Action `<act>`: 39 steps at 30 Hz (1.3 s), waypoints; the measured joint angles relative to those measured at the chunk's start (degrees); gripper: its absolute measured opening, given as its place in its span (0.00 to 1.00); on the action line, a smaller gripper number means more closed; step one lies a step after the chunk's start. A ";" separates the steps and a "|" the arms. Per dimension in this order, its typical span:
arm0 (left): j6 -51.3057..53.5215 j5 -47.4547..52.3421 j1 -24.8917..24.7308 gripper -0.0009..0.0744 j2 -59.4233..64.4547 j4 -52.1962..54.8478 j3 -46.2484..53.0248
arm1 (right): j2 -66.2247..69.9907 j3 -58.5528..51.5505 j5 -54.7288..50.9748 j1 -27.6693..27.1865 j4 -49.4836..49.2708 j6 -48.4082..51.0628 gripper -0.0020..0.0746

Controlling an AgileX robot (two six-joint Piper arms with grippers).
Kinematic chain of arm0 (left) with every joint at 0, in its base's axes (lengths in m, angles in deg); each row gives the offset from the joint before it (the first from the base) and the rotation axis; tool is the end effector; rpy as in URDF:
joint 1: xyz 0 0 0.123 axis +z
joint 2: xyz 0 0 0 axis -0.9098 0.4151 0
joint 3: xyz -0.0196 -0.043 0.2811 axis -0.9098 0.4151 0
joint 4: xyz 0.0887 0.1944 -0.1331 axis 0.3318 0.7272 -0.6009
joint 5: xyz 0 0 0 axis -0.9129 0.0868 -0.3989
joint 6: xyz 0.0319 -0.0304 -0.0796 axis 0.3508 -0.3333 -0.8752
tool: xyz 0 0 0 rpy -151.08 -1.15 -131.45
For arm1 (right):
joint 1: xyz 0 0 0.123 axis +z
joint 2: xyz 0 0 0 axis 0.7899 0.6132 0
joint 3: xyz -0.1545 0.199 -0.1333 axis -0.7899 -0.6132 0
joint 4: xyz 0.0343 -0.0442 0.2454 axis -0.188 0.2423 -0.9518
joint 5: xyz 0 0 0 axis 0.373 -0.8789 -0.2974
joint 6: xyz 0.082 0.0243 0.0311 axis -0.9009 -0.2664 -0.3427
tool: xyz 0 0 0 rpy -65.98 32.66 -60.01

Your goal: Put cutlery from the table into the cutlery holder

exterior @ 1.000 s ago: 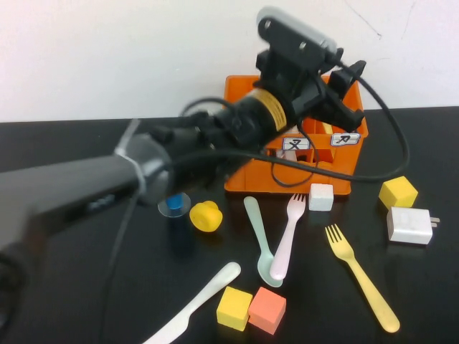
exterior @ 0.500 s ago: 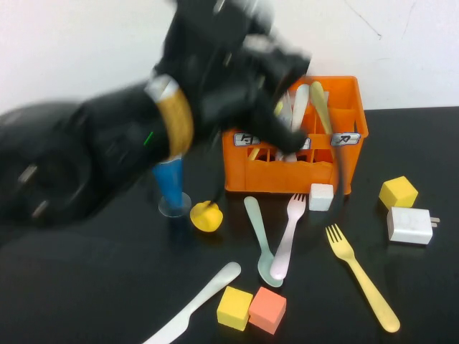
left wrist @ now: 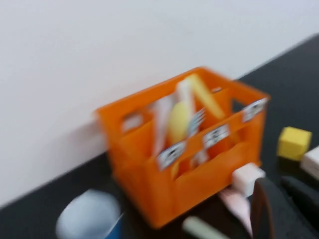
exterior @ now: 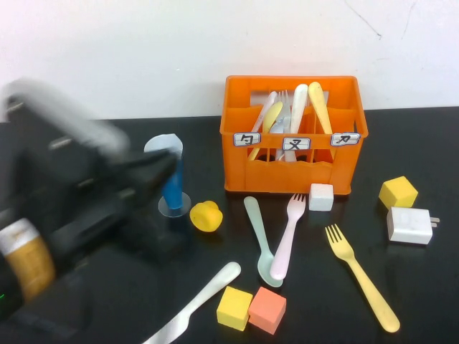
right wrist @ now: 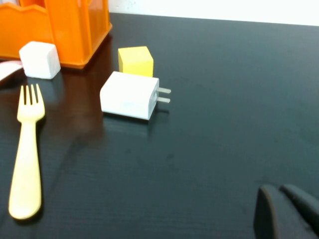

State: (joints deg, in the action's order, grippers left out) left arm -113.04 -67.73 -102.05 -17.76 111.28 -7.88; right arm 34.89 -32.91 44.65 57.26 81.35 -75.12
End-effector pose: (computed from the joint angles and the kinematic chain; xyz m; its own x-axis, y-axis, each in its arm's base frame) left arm 0.1665 -0.1260 0.3312 -0.1505 0.1199 -0.9813 0.6145 0.7889 0.0022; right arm 0.0532 0.0017 0.1744 -0.2606 -0.0834 -0.9618 -0.0731 0.9951 -0.0665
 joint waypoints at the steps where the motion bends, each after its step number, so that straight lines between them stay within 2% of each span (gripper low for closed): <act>1: -0.66 1.30 0.00 0.01 -2.06 -0.05 1.75 | 0.00 0.00 0.00 0.00 0.00 0.00 0.02; 5: -2.87 6.31 0.10 0.01 -10.18 -0.37 8.70 | 0.00 0.00 0.00 0.00 0.00 0.00 0.02; 10: -13.87 14.60 0.10 0.01 -19.81 -1.15 17.09 | 0.00 0.00 0.00 0.00 0.00 0.00 0.02; 14: -16.58 20.07 0.10 0.01 -28.61 -4.55 21.93 | 0.00 0.00 0.00 0.00 0.00 0.00 0.02; 17: -10.34 22.42 0.10 0.01 -34.42 -8.76 23.85 | 0.00 0.00 0.00 0.00 0.00 0.00 0.02; 31: 31.77 30.49 0.10 0.01 -53.25 -41.91 24.41 | 0.00 0.00 0.00 0.00 0.00 0.00 0.02; 34: 37.02 30.73 0.10 0.01 -55.42 -45.78 25.17 | 0.00 0.00 0.00 0.00 0.00 0.00 0.02; 39: 39.16 30.62 0.96 0.01 -55.71 -48.81 27.83 | 0.00 0.00 0.00 0.00 0.00 0.00 0.02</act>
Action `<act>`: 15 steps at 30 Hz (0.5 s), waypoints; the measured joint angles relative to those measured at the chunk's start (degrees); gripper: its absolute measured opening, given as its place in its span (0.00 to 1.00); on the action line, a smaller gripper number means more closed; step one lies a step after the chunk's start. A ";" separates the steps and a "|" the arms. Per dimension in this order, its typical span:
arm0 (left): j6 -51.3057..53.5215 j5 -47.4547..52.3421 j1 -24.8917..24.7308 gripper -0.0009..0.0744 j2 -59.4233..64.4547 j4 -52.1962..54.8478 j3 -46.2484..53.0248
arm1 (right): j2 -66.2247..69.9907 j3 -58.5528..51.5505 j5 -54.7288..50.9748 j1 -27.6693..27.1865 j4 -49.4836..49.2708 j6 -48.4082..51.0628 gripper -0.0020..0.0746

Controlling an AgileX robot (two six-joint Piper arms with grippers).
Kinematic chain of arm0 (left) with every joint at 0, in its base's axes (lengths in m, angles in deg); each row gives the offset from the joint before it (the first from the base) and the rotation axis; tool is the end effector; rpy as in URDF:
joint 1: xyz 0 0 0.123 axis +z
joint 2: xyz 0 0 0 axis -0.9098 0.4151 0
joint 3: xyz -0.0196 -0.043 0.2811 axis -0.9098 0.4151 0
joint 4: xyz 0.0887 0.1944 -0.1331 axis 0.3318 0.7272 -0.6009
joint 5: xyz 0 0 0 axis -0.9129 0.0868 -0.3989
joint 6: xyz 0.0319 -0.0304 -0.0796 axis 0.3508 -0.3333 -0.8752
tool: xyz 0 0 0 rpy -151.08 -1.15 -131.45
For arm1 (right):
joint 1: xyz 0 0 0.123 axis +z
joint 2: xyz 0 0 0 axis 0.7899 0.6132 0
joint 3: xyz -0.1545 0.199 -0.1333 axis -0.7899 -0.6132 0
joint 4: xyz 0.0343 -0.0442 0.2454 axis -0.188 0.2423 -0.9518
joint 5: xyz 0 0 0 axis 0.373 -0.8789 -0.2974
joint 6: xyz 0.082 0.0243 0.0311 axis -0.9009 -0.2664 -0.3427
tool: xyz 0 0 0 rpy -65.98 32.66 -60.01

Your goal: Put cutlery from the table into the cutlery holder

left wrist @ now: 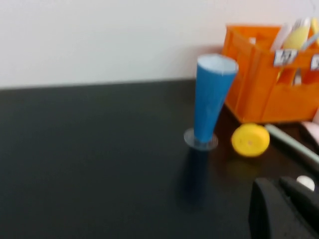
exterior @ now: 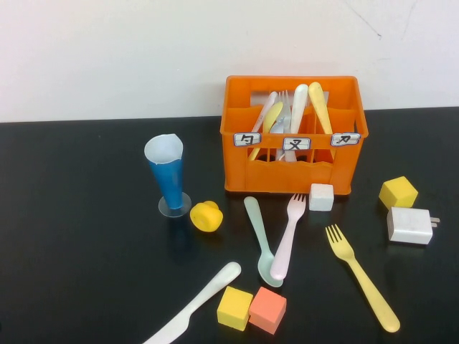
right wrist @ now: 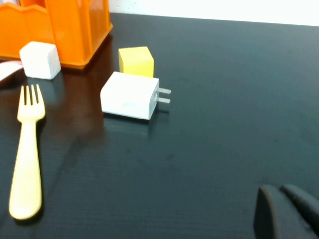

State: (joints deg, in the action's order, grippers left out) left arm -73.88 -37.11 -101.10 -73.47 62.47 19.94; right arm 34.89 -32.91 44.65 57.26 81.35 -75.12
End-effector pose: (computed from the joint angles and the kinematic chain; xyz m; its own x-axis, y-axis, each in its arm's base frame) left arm 0.0447 -0.0026 0.2370 -0.1976 -0.1197 -0.9729 0.3146 0.9323 -0.1786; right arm 0.0532 0.0017 0.1744 -0.2606 -0.0834 -0.9618 -0.0731 0.9951 -0.0665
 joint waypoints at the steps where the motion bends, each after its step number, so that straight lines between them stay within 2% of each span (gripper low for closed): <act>1: 0.33 -0.54 0.77 0.01 0.00 -0.74 0.56 | 0.00 0.00 0.00 0.00 0.00 0.00 0.02; 7: 6.35 -11.13 9.62 0.01 0.00 -9.93 5.53 | 0.00 0.00 0.00 0.00 0.00 0.00 0.02; 11: 17.40 -21.39 19.49 0.01 0.00 -24.35 9.48 | 0.00 0.00 0.00 0.00 0.00 0.00 0.02; 15: 22.46 -27.84 26.96 0.01 0.00 -30.99 11.78 | 0.00 0.00 0.00 0.00 0.00 0.00 0.02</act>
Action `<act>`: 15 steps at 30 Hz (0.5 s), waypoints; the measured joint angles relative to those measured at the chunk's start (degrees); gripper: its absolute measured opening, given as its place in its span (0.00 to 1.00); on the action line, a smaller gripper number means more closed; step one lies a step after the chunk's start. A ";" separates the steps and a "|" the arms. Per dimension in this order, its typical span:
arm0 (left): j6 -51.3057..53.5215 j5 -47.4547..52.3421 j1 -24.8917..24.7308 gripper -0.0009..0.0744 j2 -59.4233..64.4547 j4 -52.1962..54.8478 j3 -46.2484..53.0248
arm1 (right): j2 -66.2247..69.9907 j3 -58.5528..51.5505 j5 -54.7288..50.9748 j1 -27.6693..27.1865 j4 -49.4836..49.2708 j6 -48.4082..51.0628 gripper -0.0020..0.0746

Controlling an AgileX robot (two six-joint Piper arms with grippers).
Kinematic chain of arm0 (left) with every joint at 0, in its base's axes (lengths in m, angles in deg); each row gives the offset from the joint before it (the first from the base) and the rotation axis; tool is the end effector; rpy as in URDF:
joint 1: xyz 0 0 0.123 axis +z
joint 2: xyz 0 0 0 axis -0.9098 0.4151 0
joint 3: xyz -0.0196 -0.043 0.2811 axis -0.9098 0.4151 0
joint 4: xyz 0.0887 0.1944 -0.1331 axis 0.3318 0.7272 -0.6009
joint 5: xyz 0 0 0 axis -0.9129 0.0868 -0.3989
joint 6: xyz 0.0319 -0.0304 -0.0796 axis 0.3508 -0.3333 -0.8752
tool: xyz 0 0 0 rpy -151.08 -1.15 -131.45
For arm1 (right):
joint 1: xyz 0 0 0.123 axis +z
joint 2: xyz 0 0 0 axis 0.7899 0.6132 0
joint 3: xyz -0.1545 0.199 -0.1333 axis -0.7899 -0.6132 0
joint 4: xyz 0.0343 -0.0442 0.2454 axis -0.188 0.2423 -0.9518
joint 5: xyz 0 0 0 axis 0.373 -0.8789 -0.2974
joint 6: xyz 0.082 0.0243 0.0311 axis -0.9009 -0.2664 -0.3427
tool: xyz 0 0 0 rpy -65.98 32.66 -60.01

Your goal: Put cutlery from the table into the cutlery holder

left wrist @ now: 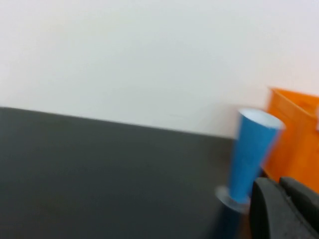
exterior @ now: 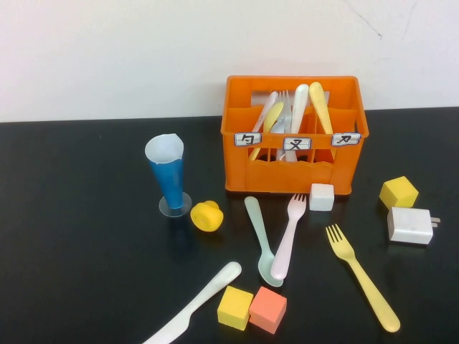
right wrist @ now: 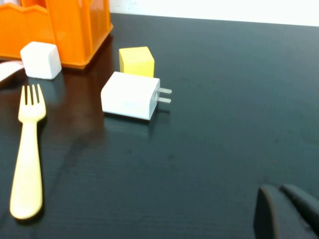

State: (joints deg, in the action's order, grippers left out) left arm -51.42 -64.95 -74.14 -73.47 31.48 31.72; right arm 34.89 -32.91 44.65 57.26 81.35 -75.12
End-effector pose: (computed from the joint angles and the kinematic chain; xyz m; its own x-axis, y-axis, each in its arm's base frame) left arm 0.0553 -0.0084 0.2059 0.0090 -0.3106 -0.9505 0.1604 0.9387 -0.3052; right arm 0.0532 0.0017 0.1744 -0.2606 -0.0834 -0.9618 -0.0731 0.9951 -0.0665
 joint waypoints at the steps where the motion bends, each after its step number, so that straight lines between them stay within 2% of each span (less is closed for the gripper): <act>1: 0.22 -0.73 1.58 0.01 0.00 -0.11 0.11 | 0.00 0.00 0.00 0.00 0.00 0.00 0.02; 7: 2.25 2.75 7.29 0.01 0.00 -0.20 0.11 | 0.00 0.00 0.00 0.00 0.00 0.00 0.02; 12: 7.96 13.12 9.21 0.01 0.00 -0.20 0.25 | 0.00 0.00 0.00 0.00 0.00 0.00 0.02; 15: 11.14 15.26 9.84 0.01 0.00 -0.33 0.59 | 0.00 0.00 0.00 0.00 0.00 0.00 0.02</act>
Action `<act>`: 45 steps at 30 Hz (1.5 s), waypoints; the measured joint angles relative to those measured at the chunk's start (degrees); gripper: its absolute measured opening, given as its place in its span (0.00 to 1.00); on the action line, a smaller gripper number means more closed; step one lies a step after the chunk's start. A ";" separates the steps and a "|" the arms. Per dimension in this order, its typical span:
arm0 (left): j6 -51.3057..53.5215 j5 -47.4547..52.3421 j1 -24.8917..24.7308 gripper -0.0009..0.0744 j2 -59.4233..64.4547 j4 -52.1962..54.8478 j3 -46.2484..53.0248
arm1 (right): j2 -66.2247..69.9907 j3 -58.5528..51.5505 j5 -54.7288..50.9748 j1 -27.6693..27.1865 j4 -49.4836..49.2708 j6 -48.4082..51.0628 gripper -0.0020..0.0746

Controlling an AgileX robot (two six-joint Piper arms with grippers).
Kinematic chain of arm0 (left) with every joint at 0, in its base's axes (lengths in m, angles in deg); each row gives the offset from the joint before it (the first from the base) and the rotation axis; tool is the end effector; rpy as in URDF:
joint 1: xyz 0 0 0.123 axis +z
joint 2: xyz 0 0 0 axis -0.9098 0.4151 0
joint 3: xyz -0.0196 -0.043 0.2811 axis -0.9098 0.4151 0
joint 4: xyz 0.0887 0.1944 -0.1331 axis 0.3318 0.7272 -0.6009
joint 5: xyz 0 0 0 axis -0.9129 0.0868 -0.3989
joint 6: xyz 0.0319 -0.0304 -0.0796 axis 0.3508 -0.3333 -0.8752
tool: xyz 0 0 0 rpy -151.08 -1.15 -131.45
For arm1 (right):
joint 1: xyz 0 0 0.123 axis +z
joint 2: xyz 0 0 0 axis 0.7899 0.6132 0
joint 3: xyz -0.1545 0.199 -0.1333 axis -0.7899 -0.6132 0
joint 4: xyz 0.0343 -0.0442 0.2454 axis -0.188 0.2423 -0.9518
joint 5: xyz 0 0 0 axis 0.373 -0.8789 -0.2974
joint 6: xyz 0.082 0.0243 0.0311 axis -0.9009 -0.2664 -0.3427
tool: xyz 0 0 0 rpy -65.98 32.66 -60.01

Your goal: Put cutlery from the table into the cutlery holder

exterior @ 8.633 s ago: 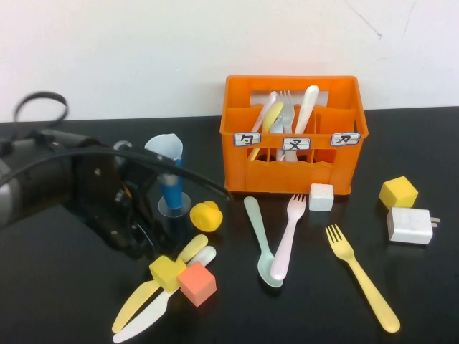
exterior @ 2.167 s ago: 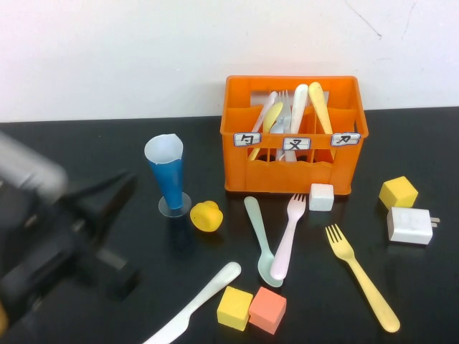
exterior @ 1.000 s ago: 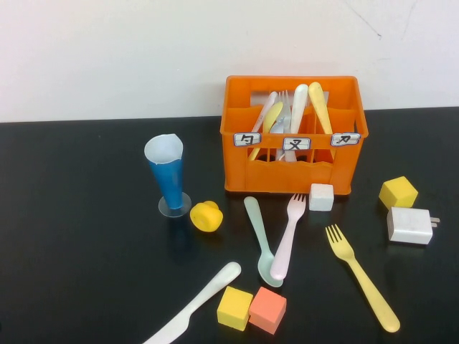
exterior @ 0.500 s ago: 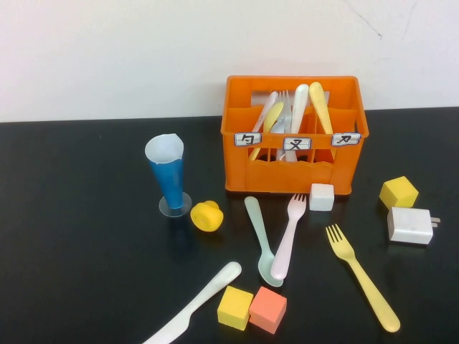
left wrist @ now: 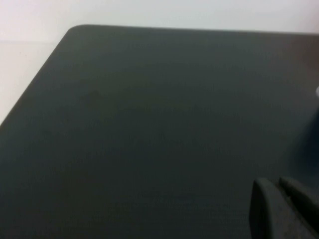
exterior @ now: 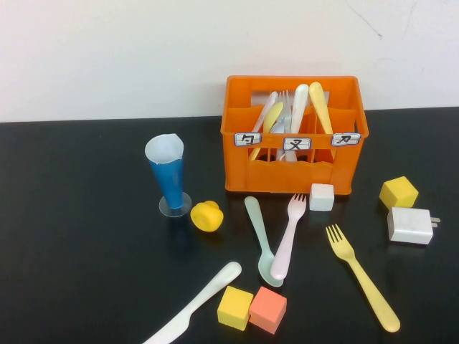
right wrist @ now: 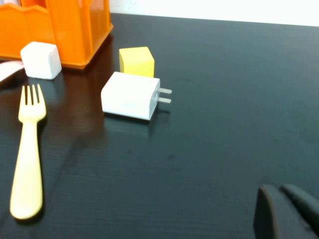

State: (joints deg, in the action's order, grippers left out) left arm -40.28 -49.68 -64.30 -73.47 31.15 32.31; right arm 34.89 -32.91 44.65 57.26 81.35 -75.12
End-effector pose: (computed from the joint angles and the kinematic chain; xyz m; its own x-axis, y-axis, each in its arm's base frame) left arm 0.0543 0.0016 0.1783 -0.2118 -0.1269 -0.9690 -0.0528 0.9916 -0.1184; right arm 0.0532 0.0017 0.1744 -0.2606 -0.0834 -0.9618 -0.0731 0.9951 -0.0665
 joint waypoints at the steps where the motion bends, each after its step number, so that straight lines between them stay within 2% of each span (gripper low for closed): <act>1: 0.39 0.26 0.13 0.01 0.00 -0.15 0.00 | 0.00 0.00 0.00 0.00 0.00 0.00 0.02; 45: 3.09 2.17 0.24 0.01 0.00 -0.71 -0.18 | 0.00 0.00 -0.09 0.00 0.00 0.00 0.02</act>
State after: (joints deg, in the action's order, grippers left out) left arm -37.20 -47.51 -64.06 -73.47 30.44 32.12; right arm 34.89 -32.91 44.56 57.26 81.35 -75.12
